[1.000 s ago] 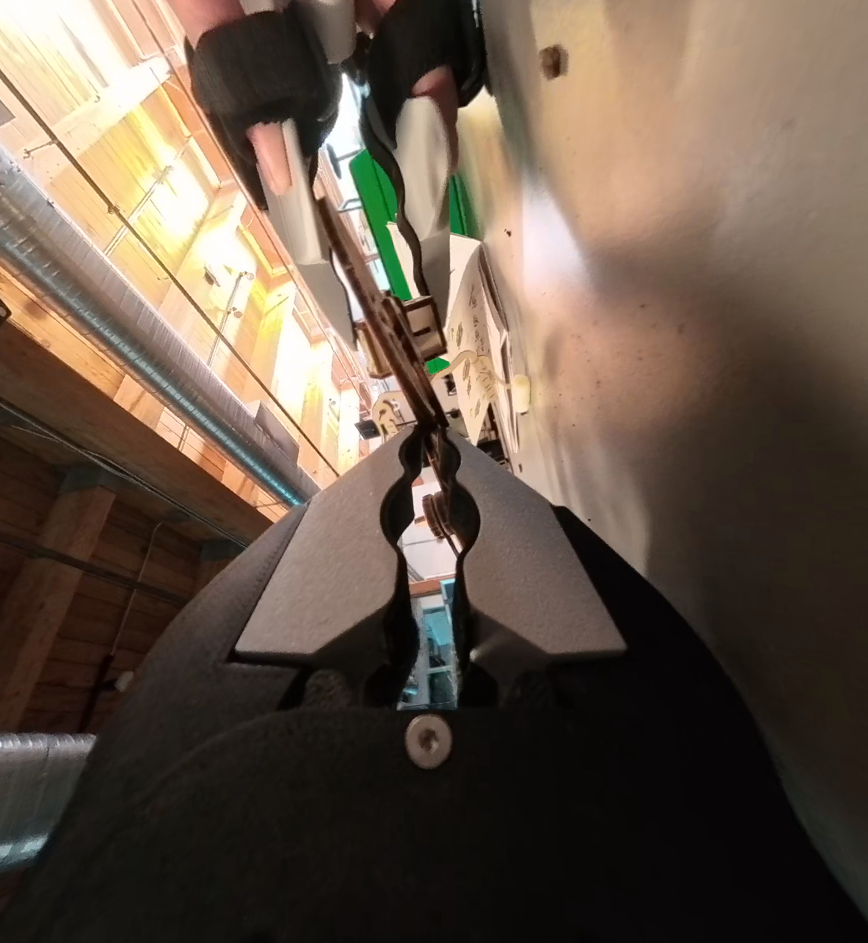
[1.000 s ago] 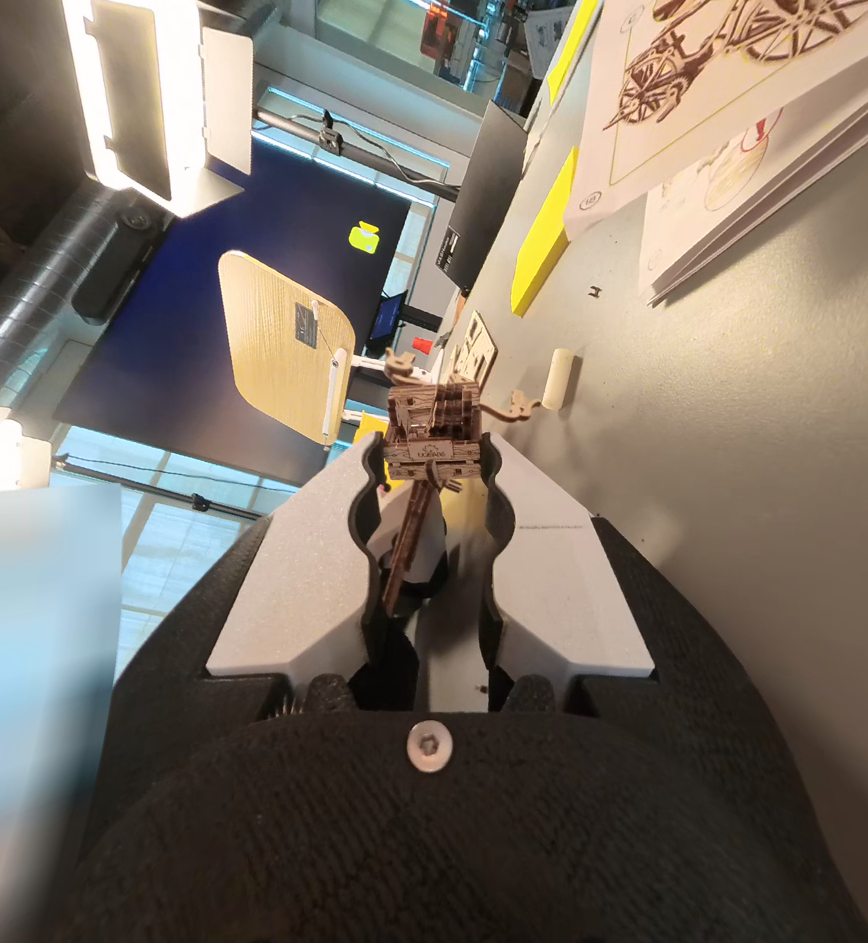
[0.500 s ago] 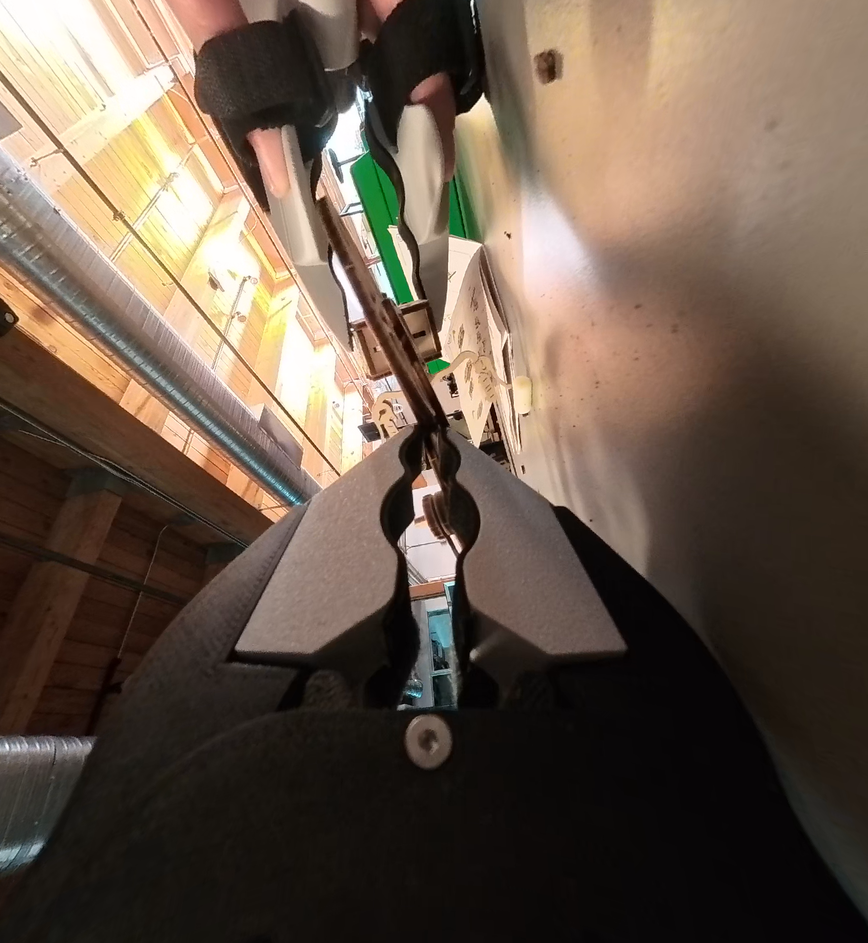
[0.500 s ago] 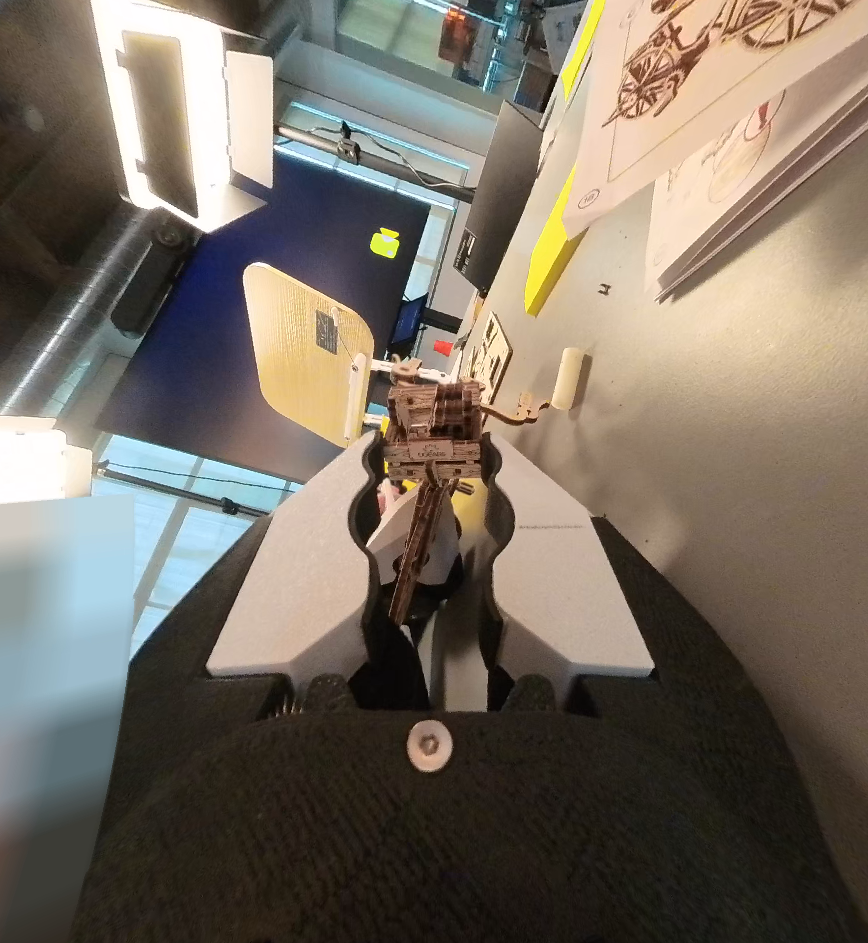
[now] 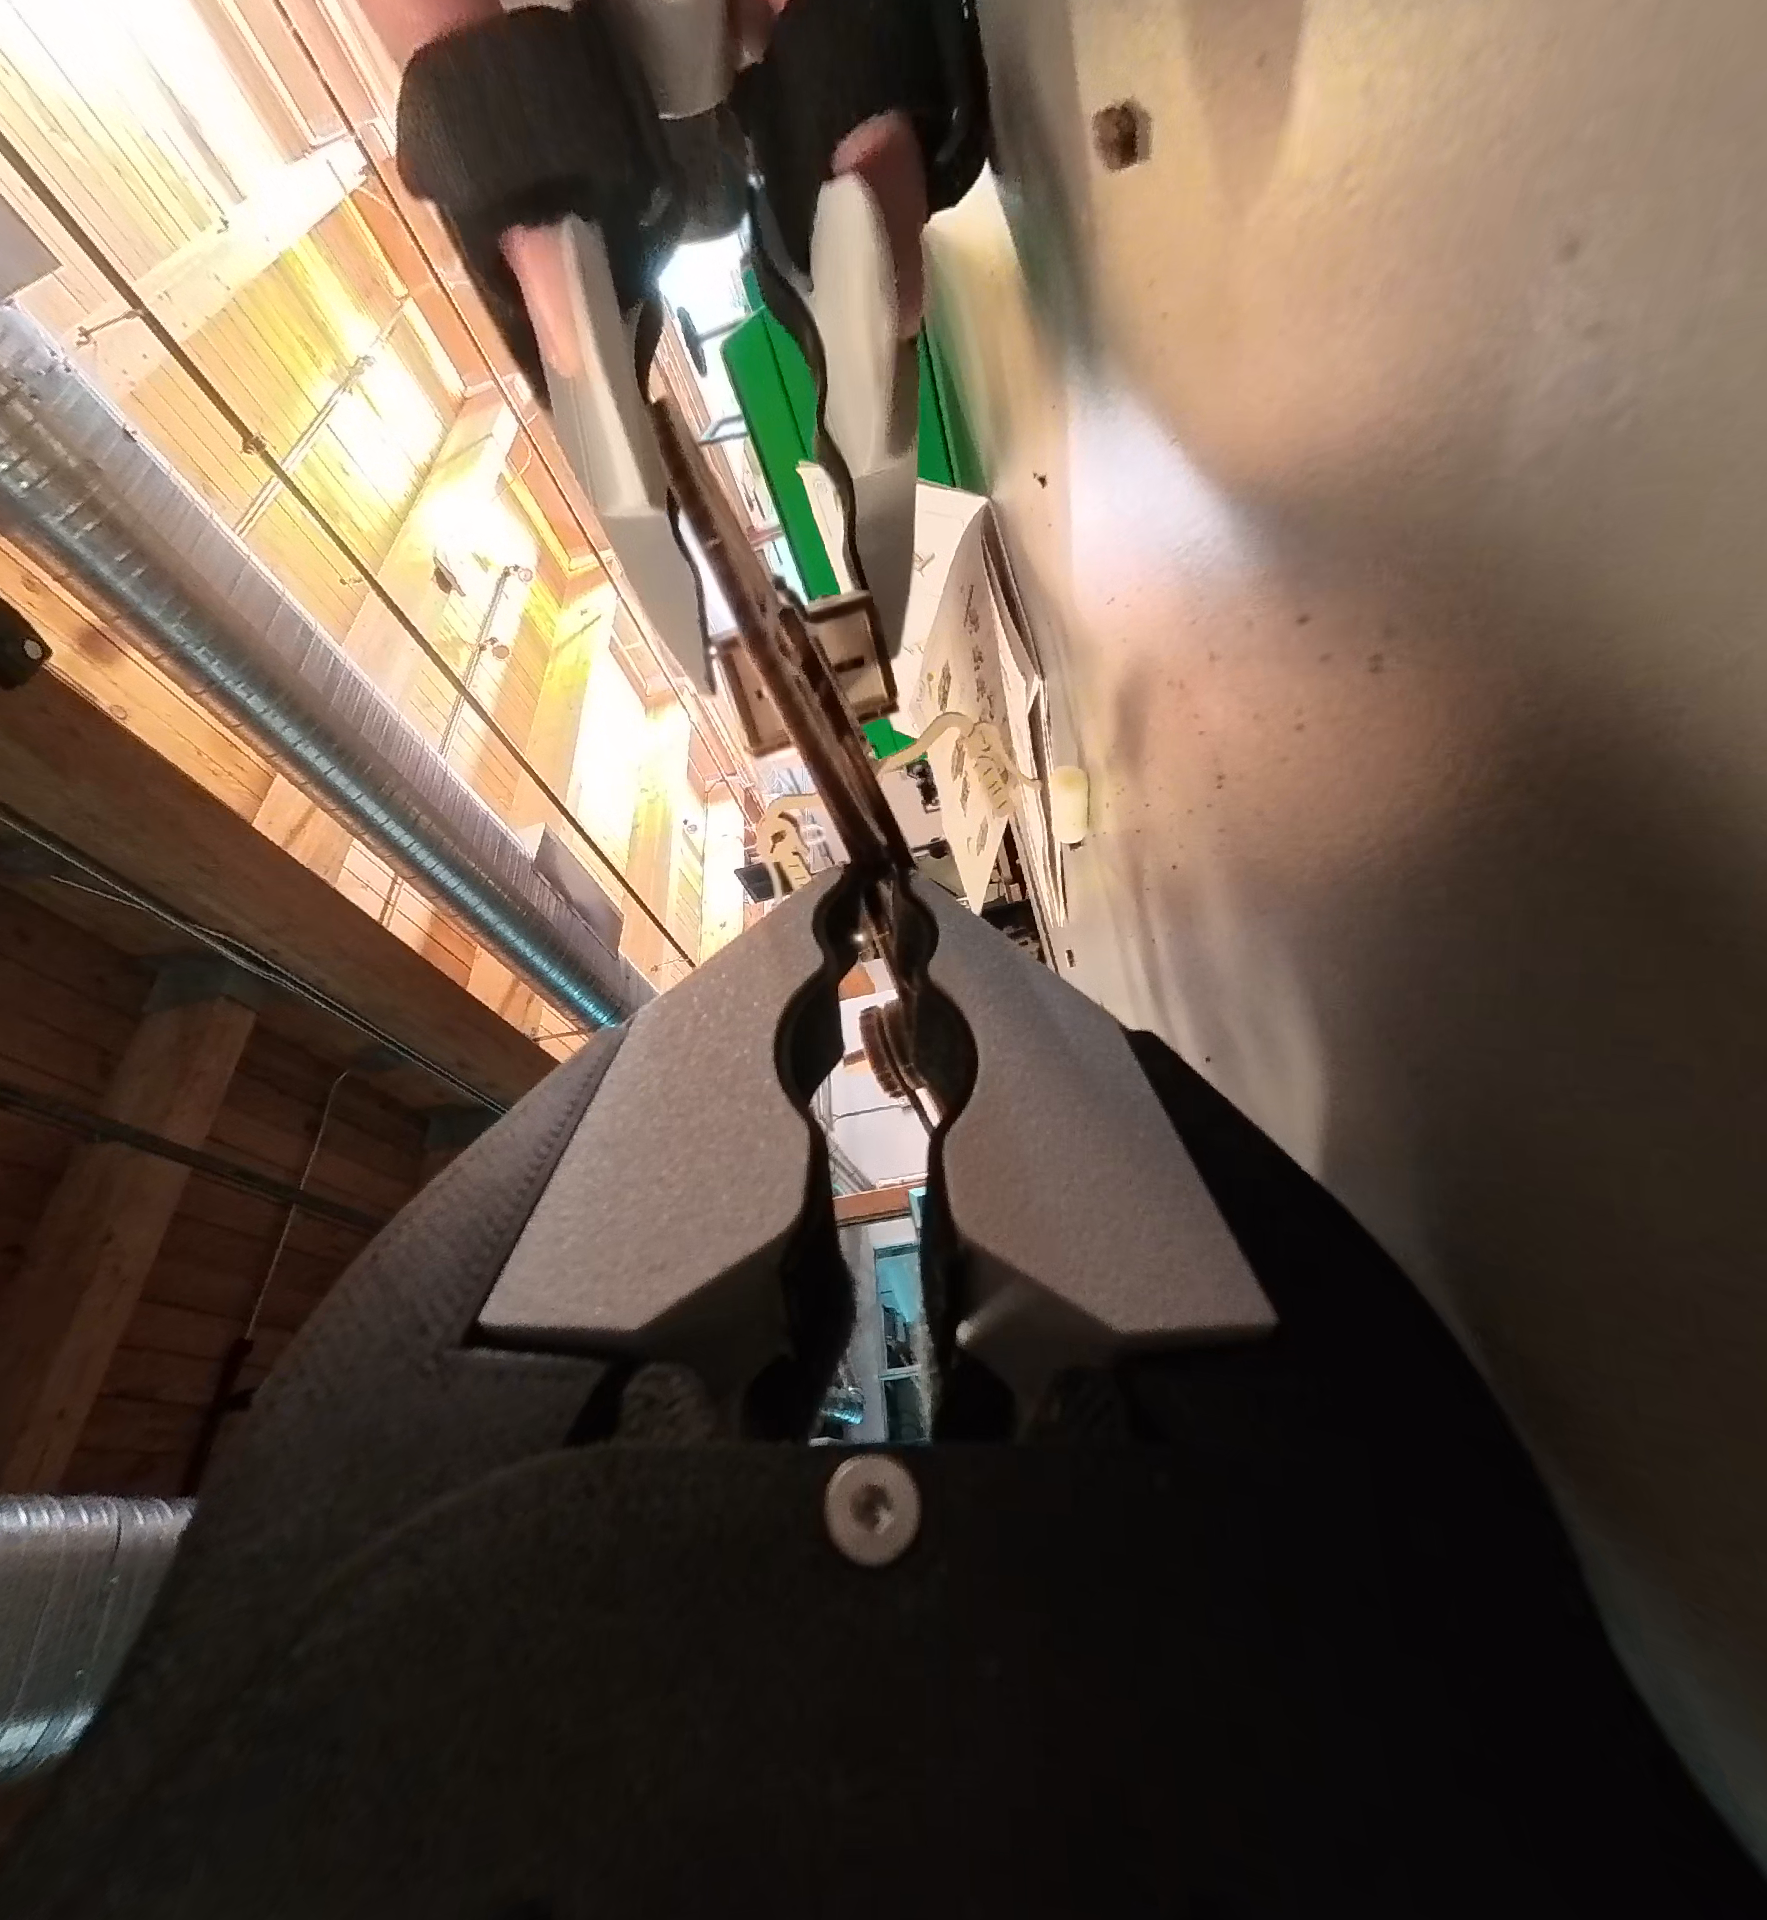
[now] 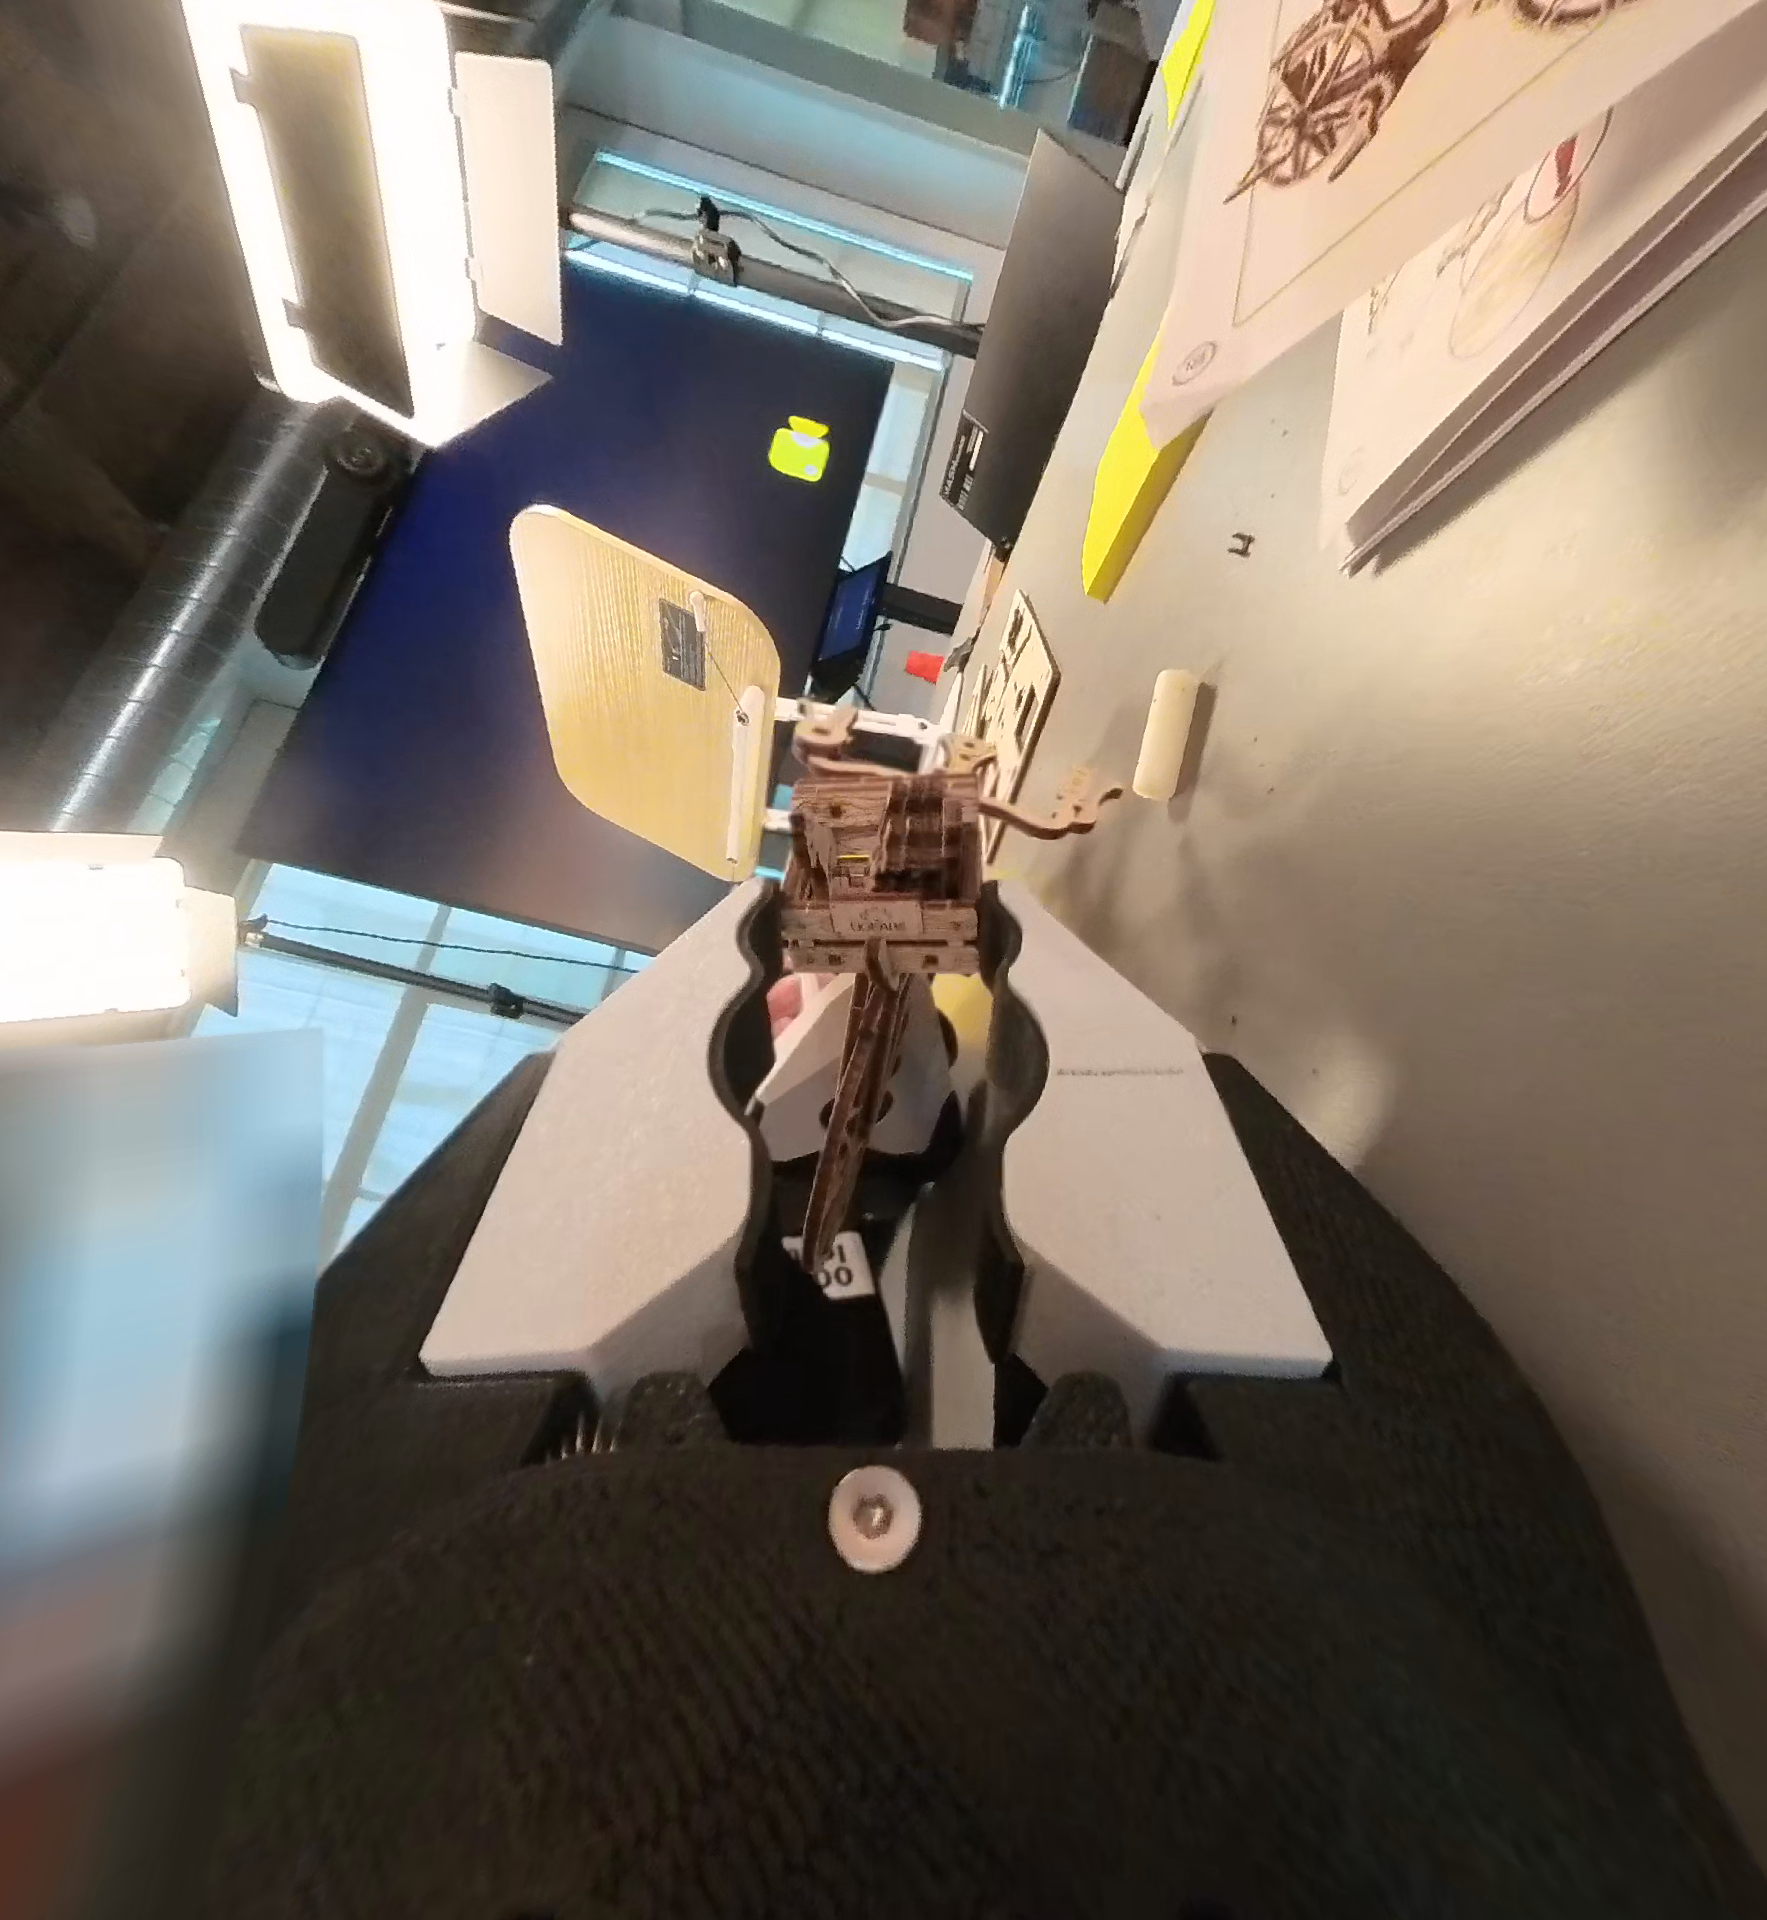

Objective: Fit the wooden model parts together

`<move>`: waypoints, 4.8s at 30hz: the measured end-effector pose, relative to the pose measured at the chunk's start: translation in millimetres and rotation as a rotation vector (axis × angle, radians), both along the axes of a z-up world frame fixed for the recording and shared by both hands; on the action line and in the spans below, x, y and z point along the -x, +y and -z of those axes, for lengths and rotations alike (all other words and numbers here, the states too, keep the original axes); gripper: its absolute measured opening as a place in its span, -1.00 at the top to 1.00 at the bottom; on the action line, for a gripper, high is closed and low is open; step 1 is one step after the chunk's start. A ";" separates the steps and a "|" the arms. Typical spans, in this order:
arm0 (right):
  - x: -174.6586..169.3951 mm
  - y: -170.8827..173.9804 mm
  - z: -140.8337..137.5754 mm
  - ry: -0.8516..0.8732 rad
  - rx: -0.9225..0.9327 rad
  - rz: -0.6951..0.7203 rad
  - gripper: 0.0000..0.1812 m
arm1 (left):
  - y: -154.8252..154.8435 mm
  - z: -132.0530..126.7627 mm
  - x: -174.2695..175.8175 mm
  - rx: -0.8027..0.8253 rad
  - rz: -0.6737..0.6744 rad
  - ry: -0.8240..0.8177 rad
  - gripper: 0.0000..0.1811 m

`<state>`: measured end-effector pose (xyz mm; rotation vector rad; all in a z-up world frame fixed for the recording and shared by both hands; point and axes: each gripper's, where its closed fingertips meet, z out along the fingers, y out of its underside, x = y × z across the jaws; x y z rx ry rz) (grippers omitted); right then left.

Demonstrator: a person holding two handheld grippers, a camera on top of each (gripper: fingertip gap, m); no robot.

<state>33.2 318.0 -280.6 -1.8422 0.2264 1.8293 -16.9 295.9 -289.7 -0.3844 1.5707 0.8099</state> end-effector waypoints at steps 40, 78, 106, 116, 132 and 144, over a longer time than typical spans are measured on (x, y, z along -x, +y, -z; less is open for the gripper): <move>-0.2 -8.5 2.1 0.006 0.040 0.075 0.60 | 5.9 4.9 0.9 0.074 -0.017 -0.036 0.96; -1.0 -8.0 2.5 0.091 0.109 0.067 0.61 | 0.9 4.0 -1.7 0.035 0.010 -0.049 0.98; 22.1 -22.7 9.9 -0.006 0.118 0.001 0.61 | -14.8 7.0 -12.8 0.120 -0.014 -0.040 0.86; 25.6 -22.3 10.4 -0.003 0.131 -0.013 0.61 | -3.0 12.0 -8.8 0.072 0.007 -0.022 0.92; 26.0 -21.9 6.8 0.004 0.088 0.030 0.60 | 4.4 12.2 -6.5 0.172 -0.006 -0.077 0.92; 25.5 -21.1 1.1 0.087 0.087 0.043 0.61 | 7.7 7.0 -6.4 0.100 0.000 -0.078 0.91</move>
